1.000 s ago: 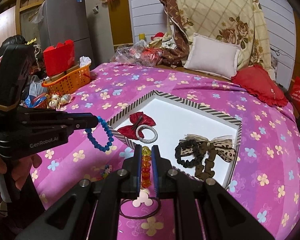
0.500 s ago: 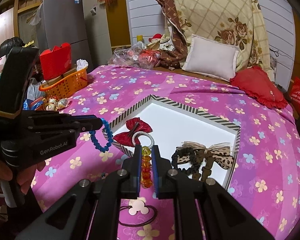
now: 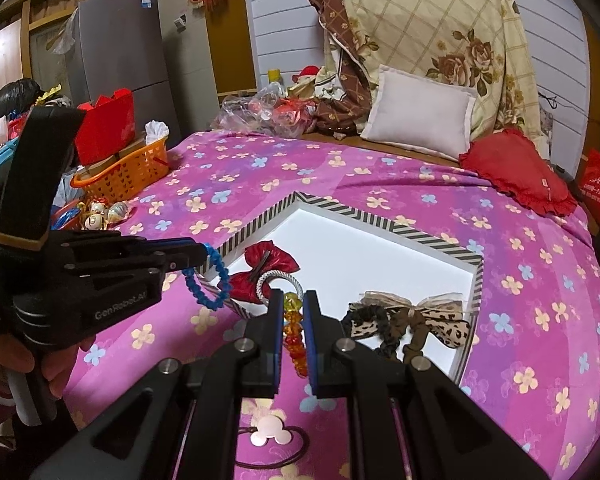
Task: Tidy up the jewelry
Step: 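Carry the blue bracelet with the left tool while the right tool carries the rainbow bracelet into the tray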
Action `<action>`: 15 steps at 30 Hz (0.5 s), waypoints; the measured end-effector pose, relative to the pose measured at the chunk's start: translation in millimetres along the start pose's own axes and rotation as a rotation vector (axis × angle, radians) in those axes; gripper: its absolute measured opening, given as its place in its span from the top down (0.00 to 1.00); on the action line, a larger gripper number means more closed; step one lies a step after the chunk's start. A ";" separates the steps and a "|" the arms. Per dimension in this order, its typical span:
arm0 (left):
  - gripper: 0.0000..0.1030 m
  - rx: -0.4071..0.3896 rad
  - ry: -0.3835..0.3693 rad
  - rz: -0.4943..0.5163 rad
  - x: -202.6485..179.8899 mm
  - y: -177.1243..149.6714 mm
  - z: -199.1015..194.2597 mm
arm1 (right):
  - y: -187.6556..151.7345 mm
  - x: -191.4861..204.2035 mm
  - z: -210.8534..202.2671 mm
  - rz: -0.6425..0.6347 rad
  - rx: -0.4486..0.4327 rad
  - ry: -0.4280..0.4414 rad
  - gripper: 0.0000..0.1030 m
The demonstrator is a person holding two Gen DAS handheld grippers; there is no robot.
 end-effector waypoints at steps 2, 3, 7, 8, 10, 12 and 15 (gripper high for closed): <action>1.00 0.003 0.006 -0.001 0.9 1.7 3.7 | 1.9 -1.2 4.8 0.001 0.004 -0.002 0.91; 1.00 0.003 0.011 -0.001 1.7 2.9 6.0 | 2.9 -2.6 7.5 0.003 0.007 -0.003 0.91; 1.00 0.007 0.020 -0.007 5.3 10.0 14.0 | 7.9 -8.5 16.6 0.017 0.012 -0.002 0.91; 1.00 0.004 0.022 -0.013 6.7 12.5 15.6 | 9.0 -9.9 18.3 0.020 0.013 -0.002 0.91; 1.00 0.004 0.021 -0.025 9.7 17.2 19.2 | 11.0 -12.8 24.1 0.032 0.018 0.002 0.91; 1.00 0.007 0.022 -0.035 12.1 21.7 24.1 | 12.2 -14.6 31.2 0.036 0.027 -0.001 0.91; 1.00 0.014 0.027 -0.040 13.7 26.3 32.6 | 13.1 -16.0 40.8 0.044 0.035 0.007 0.91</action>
Point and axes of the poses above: each gripper's, at about its wrist camera, not at the fingertips, and z roughly the way its jaws point, x to its left, y to its top, the point moved 2 cm from there along z, roughly the way its jaws point
